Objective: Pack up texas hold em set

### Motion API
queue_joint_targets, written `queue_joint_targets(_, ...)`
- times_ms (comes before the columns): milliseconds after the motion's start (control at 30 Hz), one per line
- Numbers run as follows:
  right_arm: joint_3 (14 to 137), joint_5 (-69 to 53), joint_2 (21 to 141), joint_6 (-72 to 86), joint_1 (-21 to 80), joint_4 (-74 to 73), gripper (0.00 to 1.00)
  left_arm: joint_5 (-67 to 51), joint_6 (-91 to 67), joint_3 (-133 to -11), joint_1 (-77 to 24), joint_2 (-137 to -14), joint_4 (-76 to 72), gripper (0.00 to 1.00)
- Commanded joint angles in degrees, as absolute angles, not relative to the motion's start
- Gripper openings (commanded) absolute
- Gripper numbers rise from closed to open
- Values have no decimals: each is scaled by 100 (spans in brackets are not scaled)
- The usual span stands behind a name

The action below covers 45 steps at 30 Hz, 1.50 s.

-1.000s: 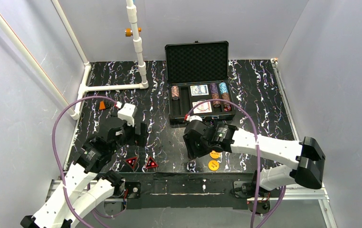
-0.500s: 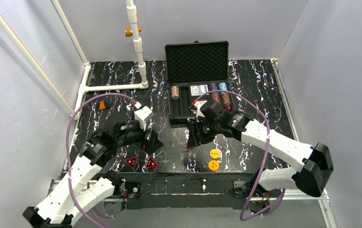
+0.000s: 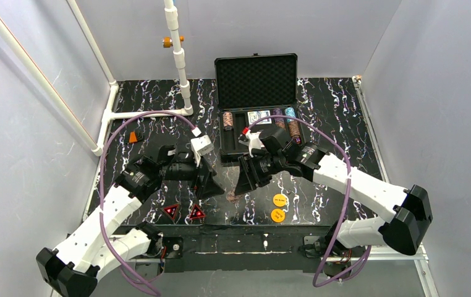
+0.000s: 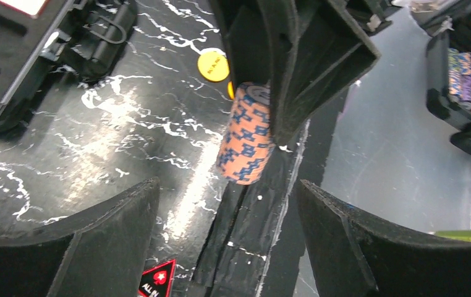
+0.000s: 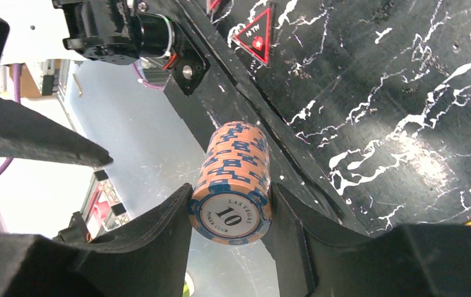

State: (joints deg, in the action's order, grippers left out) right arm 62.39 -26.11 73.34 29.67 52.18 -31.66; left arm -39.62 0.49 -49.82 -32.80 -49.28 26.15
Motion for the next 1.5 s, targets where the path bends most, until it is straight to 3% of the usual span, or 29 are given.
queue_joint_targets(0,6690,-3188,7359,2938,5194,-2634,1,-4659,86,-5273,-3392,-5077,2638,79)
queue_joint_targets(500,6876,-3706,7505,3075,5194,-2369,1,-4767,175,-5420,-3668,-5457,2673,67)
queue_joint_targets(933,7142,-3931,7652,3262,5192,-2253,1,-4790,220,-5449,-3879,-5590,2695,64)
queue_joint_targets(1467,7215,-4112,7844,3559,5168,-2037,1,-4473,274,-5415,-3933,-5474,2801,45)
